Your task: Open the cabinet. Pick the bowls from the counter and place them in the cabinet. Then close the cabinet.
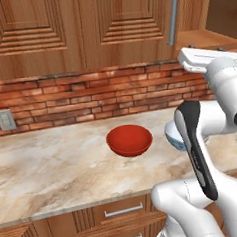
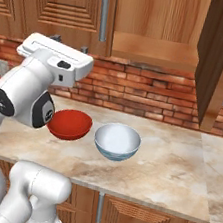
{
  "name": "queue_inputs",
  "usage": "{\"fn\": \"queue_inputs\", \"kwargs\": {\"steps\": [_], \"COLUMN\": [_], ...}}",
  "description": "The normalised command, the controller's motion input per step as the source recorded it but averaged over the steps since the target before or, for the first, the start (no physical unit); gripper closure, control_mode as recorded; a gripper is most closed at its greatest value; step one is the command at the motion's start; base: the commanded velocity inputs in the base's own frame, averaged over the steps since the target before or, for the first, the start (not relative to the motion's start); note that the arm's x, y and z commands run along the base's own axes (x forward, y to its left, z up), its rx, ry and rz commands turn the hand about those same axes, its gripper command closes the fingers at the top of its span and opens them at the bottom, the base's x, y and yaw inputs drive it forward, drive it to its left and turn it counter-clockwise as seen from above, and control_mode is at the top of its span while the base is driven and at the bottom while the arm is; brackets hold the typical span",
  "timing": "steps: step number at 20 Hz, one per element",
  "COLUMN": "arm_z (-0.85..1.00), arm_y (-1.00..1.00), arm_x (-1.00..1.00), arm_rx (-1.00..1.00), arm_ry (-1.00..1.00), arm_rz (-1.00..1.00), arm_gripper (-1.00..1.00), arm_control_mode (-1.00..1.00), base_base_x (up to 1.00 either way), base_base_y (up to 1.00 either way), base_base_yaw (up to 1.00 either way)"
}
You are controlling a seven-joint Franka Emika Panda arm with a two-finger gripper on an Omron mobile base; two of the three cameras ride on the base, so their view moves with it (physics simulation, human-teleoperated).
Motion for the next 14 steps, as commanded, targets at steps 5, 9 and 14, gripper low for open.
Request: {"fn": "queue_inputs", "kwargs": {"steps": [5, 9, 14], "arm_z": [-0.01, 0.0, -0.01], "arm_y": [0.0, 0.0, 0.0], "arm_x": [0.2, 0.34, 0.5], "arm_rx": [0.0, 0.0, 0.0], "arm_ry": [-0.01, 0.02, 0.05], "arm_rz": [0.0, 0.0, 0.0], "arm_gripper": [-1.0, -1.0, -1.0], "arm_control_mode": [-1.0, -1.0, -1.0], "base_base_x": [0.0, 0.0, 0.0], "base_base_y": [0.0, 0.0, 0.0], "base_base_yaw": [0.0, 0.0, 0.0]}}
